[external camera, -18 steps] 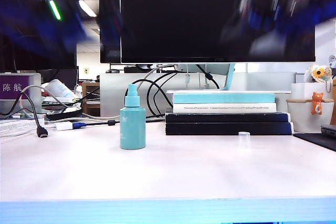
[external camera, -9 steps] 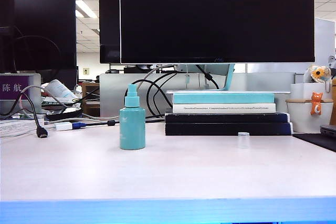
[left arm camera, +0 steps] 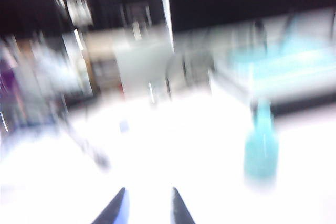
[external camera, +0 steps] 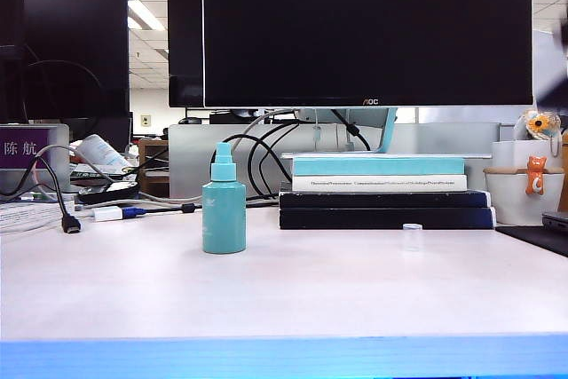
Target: Pick up the sprayer with the left hand and remove the lid with the right hand then place it on the table.
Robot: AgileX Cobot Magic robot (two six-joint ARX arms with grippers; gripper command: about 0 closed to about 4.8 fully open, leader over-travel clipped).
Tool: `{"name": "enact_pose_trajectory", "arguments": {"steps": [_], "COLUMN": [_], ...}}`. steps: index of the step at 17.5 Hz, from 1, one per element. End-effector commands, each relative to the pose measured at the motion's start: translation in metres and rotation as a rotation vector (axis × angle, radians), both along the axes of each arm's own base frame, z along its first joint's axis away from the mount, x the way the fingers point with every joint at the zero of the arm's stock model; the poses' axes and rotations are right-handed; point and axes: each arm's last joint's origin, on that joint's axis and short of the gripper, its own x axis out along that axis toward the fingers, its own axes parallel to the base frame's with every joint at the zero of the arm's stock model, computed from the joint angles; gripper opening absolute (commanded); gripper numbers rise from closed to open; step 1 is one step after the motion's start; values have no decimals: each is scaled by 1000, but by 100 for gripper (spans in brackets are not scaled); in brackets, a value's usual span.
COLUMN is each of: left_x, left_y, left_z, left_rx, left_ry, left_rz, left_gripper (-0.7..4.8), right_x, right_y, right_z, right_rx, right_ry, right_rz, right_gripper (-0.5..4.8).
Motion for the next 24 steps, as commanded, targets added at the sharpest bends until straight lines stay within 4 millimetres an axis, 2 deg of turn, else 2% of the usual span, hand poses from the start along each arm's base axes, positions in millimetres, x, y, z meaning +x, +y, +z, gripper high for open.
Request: {"name": "enact_pose_trajectory", "arguments": {"steps": [1,5,14,21,24], "left_x": [1,2,2,0,1], "left_y": [-1,2,2,4,12], "left_z": [-10,-9,-9,-8,-5], "left_rx": [-14,-85,-99,-112,-130], "left_ry": [57,55,60,39,2], "left_rz": [-1,99,88,93,178], "left_gripper": [106,107,107,107,107], "right_x": [-2,-3,-3,-21,-32], "right_y": [-1,-1,-1,-8,-14], "right_z": [-10,-13,-14,-1,7], "right_rx": [11,30,28,83,117], "right_ry": [-1,9,16,-133,-229], "right_rz": [10,-1,6,4,-9], "right_gripper": [-7,-1,-1,-1,-1]}}
